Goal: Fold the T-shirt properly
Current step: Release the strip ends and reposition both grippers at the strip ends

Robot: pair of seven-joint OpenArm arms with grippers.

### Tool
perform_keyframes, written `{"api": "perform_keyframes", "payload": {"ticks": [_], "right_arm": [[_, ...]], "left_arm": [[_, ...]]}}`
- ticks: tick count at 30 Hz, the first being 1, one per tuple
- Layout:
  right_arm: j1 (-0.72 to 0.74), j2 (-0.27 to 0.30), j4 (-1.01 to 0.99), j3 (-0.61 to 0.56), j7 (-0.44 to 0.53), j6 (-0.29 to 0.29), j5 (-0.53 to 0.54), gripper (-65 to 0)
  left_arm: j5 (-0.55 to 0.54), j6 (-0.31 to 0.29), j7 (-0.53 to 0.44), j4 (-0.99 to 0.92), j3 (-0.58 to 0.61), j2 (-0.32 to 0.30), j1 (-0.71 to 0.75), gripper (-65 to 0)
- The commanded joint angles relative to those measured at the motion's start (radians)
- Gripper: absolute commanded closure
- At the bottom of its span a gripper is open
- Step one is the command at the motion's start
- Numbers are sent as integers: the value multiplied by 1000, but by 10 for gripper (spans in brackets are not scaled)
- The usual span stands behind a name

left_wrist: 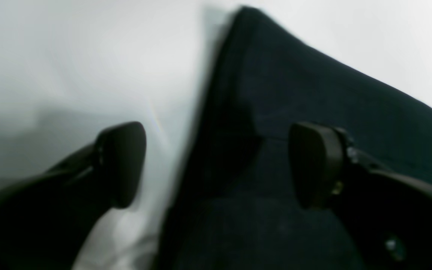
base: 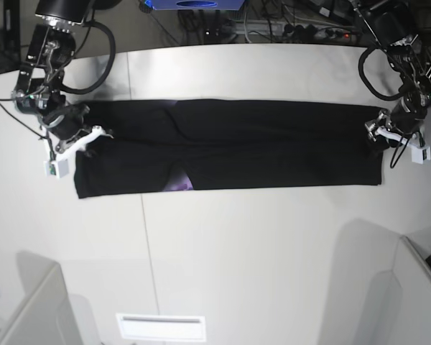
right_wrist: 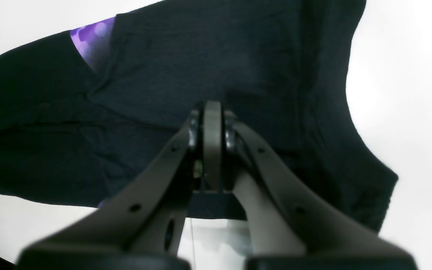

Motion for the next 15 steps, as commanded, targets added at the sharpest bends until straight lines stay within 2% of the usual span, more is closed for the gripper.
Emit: {"api": "perform_keyframes", "payload": {"ticks": [1, 3, 8, 11, 15], "right_arm": [[9, 9, 20, 4, 19, 6, 9, 0], [9, 9, 20, 5, 19, 6, 9, 0], [9, 9, 20, 5, 19, 6, 9, 0], [9, 9, 20, 5, 19, 6, 9, 0], [9, 9, 20, 5, 19, 6, 9, 0]], "left_arm": [[7, 6, 25, 5, -1, -12, 3, -459], [7, 6, 25, 5, 1, -12, 3, -355], [7, 6, 25, 5, 1, -12, 1, -153], [7, 6, 25, 5, -2, -13, 3, -3], [7, 6, 25, 5, -1, -18, 1, 0]]}}
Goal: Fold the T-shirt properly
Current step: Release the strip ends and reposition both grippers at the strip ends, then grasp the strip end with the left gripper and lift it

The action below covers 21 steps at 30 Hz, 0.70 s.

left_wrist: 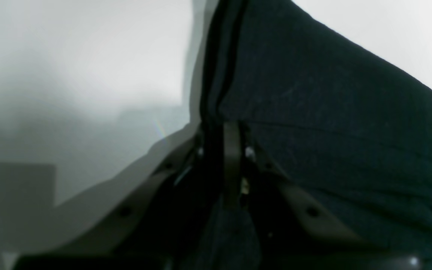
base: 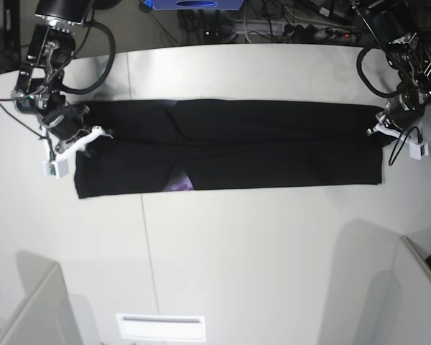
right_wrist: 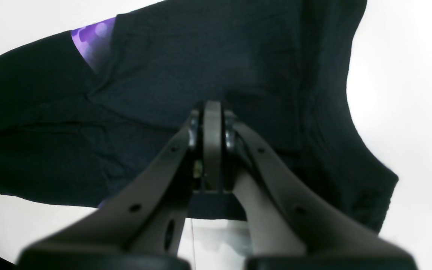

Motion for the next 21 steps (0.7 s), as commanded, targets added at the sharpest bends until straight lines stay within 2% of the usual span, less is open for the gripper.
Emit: {"api": "perform_keyframes", "payload": {"ticks": [1, 6, 11, 21], "right_arm": [[8, 9, 20, 5, 19, 6, 9, 0], [-5, 9, 20, 6, 20, 6, 9, 0], [-17, 9, 20, 8, 22, 6, 9, 0], [-18, 9, 20, 6, 20, 6, 9, 0]], "left_arm": [[1, 2, 3, 10, -2, -21, -6, 0], [-1, 2, 0, 19, -11, -22, -5, 0], [1, 2, -2, 24, -86, -24, -9, 0], [2, 2, 1, 237, -83, -13, 58, 0]]}}
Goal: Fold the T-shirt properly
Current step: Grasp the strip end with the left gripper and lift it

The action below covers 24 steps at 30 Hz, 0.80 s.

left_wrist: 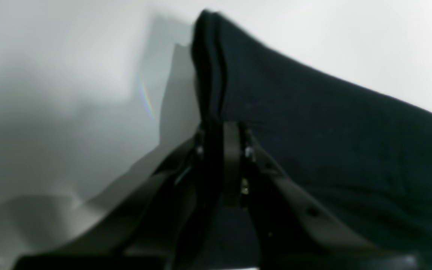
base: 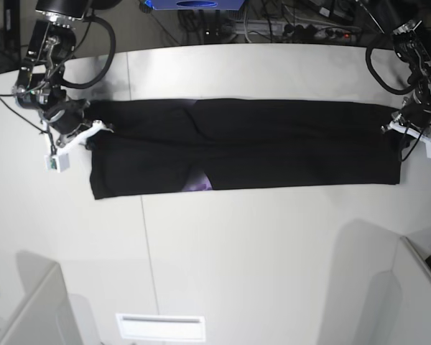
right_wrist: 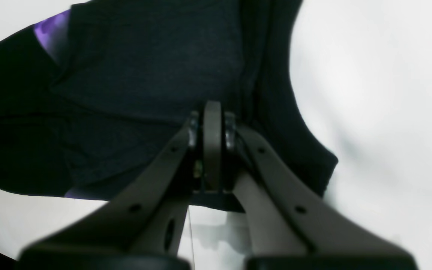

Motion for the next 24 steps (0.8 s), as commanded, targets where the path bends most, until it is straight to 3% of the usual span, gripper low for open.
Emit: {"api": "perform_keyframes", "payload": {"ticks": [1, 7, 13, 24], "right_arm": [[11, 10, 20, 3, 16, 6, 9, 0], [11, 10, 20, 3, 16, 6, 9, 0], [11, 8, 20, 3, 16, 6, 11, 0], [-2, 8, 20, 3, 16, 6, 11, 0]], "left_arm": [[-16, -6, -21, 36, -5, -14, 1, 0], [-16, -6, -18, 157, 7, 24, 58, 0], [-16, 1, -18, 268, 138, 27, 112, 0], [-16, 3, -16, 349, 276, 112, 135, 0]]}}
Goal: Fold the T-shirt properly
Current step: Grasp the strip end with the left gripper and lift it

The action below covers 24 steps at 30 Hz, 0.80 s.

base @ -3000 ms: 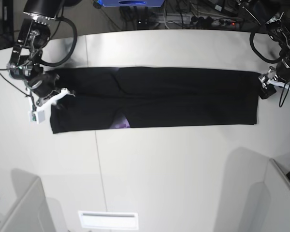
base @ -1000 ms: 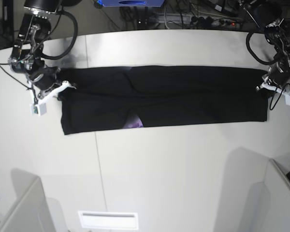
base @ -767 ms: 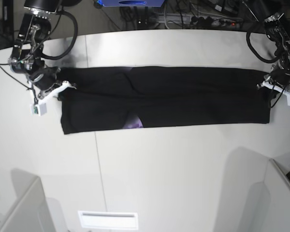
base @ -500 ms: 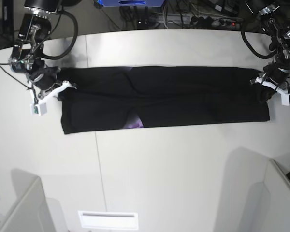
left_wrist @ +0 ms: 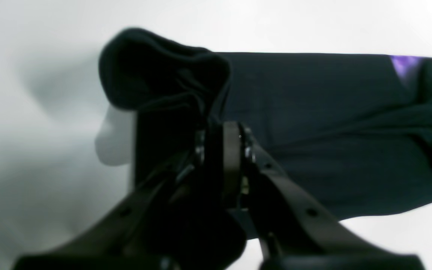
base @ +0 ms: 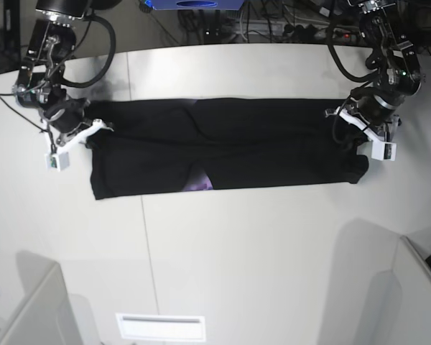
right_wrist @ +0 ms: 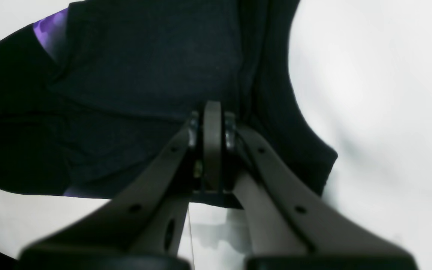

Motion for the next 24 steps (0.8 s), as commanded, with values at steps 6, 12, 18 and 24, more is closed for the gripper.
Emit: {"api": "perform_keyframes", "payload": {"ticks": [6, 12, 18, 24], "right_arm": [[5, 10, 20, 4, 17, 6, 11, 0], [-4, 10, 20, 9, 17, 6, 11, 0], [-9, 10, 20, 9, 17, 6, 11, 0], [-9, 12, 20, 11, 17, 6, 11, 0]], "left_arm": [[-16, -4, -19, 21, 76, 11, -6, 0], [-22, 79, -20, 21, 174, 12, -12, 0], [-24, 132, -22, 20, 280, 15, -34, 0], [-22, 149, -19, 15, 310, 77, -69, 0]]}}
